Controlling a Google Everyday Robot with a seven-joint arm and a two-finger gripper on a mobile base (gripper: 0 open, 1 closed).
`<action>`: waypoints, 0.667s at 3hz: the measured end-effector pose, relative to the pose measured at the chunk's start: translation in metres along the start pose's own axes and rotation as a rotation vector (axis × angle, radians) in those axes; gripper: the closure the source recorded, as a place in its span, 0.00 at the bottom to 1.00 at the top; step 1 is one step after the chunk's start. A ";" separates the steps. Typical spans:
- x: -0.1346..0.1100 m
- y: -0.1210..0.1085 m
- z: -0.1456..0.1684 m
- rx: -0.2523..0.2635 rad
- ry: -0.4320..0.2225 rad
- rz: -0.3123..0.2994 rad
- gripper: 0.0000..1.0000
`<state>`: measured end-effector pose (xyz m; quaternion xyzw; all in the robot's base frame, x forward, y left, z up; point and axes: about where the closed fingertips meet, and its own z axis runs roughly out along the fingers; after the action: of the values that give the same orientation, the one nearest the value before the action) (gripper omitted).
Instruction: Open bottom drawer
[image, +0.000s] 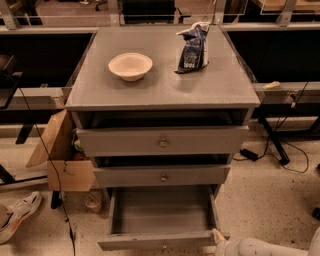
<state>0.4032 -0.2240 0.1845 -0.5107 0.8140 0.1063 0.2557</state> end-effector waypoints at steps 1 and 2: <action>-0.002 -0.001 -0.003 0.003 0.002 -0.001 0.62; -0.004 -0.003 -0.005 0.003 0.002 -0.001 0.85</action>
Offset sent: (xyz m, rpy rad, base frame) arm 0.0139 0.0003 0.0029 -0.0220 -0.0471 0.0222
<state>0.4055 -0.2244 0.1910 -0.5108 0.8141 0.1047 0.2557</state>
